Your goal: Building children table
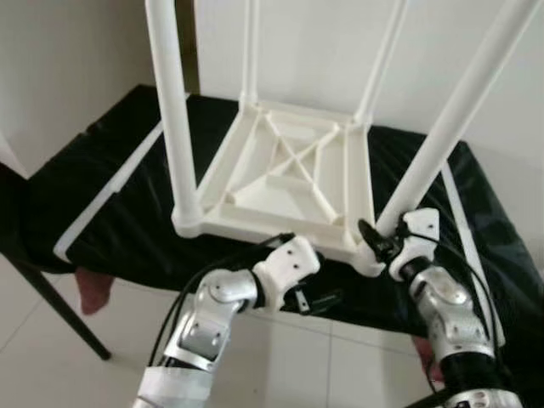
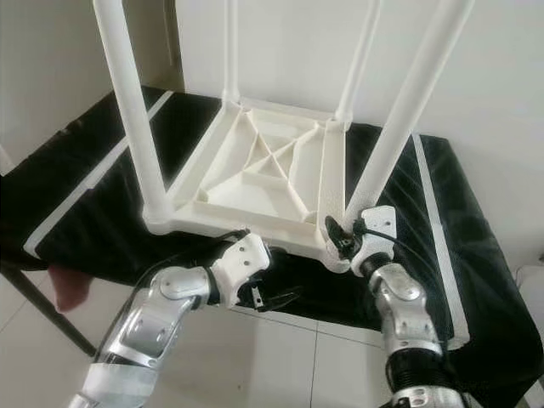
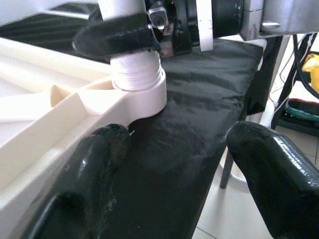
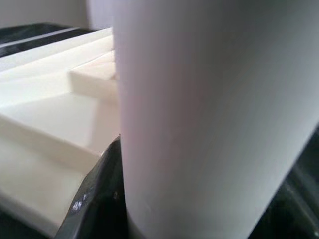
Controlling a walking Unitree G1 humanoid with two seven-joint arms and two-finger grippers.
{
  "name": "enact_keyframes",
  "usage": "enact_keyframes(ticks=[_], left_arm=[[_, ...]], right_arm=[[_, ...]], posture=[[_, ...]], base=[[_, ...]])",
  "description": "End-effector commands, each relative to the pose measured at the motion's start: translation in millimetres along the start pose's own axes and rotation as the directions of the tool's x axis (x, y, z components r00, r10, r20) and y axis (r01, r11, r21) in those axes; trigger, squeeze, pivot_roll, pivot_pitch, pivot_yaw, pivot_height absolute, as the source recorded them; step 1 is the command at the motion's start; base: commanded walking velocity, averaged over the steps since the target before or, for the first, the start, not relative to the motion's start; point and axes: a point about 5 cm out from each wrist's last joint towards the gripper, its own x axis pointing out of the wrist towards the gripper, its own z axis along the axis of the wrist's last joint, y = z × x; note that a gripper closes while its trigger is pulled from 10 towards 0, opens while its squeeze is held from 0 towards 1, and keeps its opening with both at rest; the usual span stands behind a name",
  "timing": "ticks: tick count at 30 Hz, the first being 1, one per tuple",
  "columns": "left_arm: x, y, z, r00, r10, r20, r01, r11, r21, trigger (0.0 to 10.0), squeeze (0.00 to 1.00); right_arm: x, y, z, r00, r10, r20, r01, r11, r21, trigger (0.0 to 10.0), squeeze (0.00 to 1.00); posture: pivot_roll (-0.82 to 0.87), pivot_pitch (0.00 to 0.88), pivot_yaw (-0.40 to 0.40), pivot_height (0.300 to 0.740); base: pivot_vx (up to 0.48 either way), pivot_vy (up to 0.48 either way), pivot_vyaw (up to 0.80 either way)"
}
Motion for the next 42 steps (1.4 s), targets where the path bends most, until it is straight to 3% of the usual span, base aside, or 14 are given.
enact_keyframes(ticks=[1,6,8,11,13,15,16,29,30,31,32,38,40,42], left_arm=[[2.8,9.7,2,0.982,0.188,0.003,-0.188,0.982,0.009,10.0,0.00],[3.0,8.6,2,0.983,0.185,0.005,-0.185,0.983,0.006,10.0,0.00],[2.0,7.2,-1,0.985,0.175,-0.006,-0.174,0.984,0.025,10.0,0.00],[1.6,7.2,-2,0.985,0.173,-0.010,-0.173,0.985,0.023,10.0,0.00],[0.9,9.3,-3,0.984,0.179,-0.016,-0.179,0.984,0.022,10.0,0.00],[0.9,9.3,-3,0.984,0.179,-0.016,-0.179,0.984,0.022,10.0,0.00],[1.0,10.7,-4,0.982,0.186,-0.017,-0.185,0.983,0.017,10.0,0.00],[0.4,8.3,-5,0.985,0.172,-0.013,-0.172,0.985,0.009,10.0,0.00],[0.1,8.4,-5,0.985,0.174,-0.012,-0.174,0.985,0.006,10.0,0.00],[0.1,8.4,-5,0.985,0.174,-0.012,-0.174,0.985,0.006,10.0,0.00],[0.1,8.3,-5,0.984,0.175,-0.011,-0.175,0.984,0.003,10.0,0.00],[1.5,6.5,-4,0.985,0.174,-0.008,-0.174,0.985,0.003,10.0,0.00],[1.6,6.2,-4,0.985,0.175,-0.007,-0.175,0.985,-0.001,10.0,0.00],[1.2,5.9,-4,0.984,0.176,-0.007,-0.176,0.984,-0.001,10.0,0.00]], right_arm=[[-1.3,-4.3,4,0.997,-0.075,0.017,0.075,0.997,0.001,10.0,0.00],[-7.0,5.4,-3,0.973,-0.230,-0.019,0.231,0.972,0.032,10.0,0.00],[-11.3,13.4,-9,0.934,-0.353,-0.060,0.355,0.935,0.018,10.0,0.00],[-12.3,16.1,-11,0.918,-0.388,-0.075,0.391,0.920,0.027,10.0,0.00],[-15.9,21.9,-13,0.864,-0.492,-0.107,0.498,0.866,0.045,10.0,0.00],[-15.9,21.9,-13,0.864,-0.492,-0.107,0.498,0.866,0.045,10.0,0.00],[-17.5,30.4,-14,0.841,-0.526,-0.129,0.536,0.842,0.060,10.0,0.00],[-15.4,41.4,-4,0.855,-0.509,-0.101,0.517,0.853,0.073,10.0,0.00],[-15.7,40.7,-3,0.856,-0.508,-0.098,0.515,0.854,0.073,10.0,0.69],[-15.7,40.7,-3,0.856,-0.508,-0.098,0.515,0.854,0.073,10.0,0.69],[-16.2,39.8,-2,0.858,-0.504,-0.095,0.511,0.856,0.074,10.0,1.00],[-16.6,35.3,2,0.870,-0.487,-0.069,0.491,0.869,0.063,10.0,1.00],[-14.5,33.9,2,0.894,-0.443,-0.066,0.447,0.891,0.071,10.0,1.00],[-11.1,26.7,1,0.943,-0.326,-0.070,0.331,0.941,0.074,10.0,1.00]], posture=[[0.05,0.000,-0.083,0.740],[0.05,0.000,-0.085,0.740],[0.05,0.000,-0.085,0.740],[0.05,0.000,-0.085,0.740],[0.05,0.000,-0.087,0.740],[0.05,0.000,-0.087,0.740],[0.05,0.000,-0.088,0.740],[0.05,0.000,-0.089,0.740],[0.05,0.000,-0.089,0.740],[0.05,0.000,-0.089,0.740],[0.05,0.000,-0.090,0.740],[0.05,0.000,-0.092,0.740],[0.04,0.000,-0.090,0.740],[0.04,0.000,-0.089,0.740]], base=[[0.000,0.000,0.00],[0.000,0.000,0.00],[0.000,0.000,0.00],[0.000,0.000,0.00],[0.000,0.000,0.00],[0.000,0.000,0.00],[0.000,0.000,0.00],[0.000,0.000,0.00],[0.000,0.000,0.00],[0.000,0.000,0.00],[0.000,0.000,0.00],[0.000,0.000,0.00],[0.000,0.000,0.00],[0.000,0.000,0.00]])
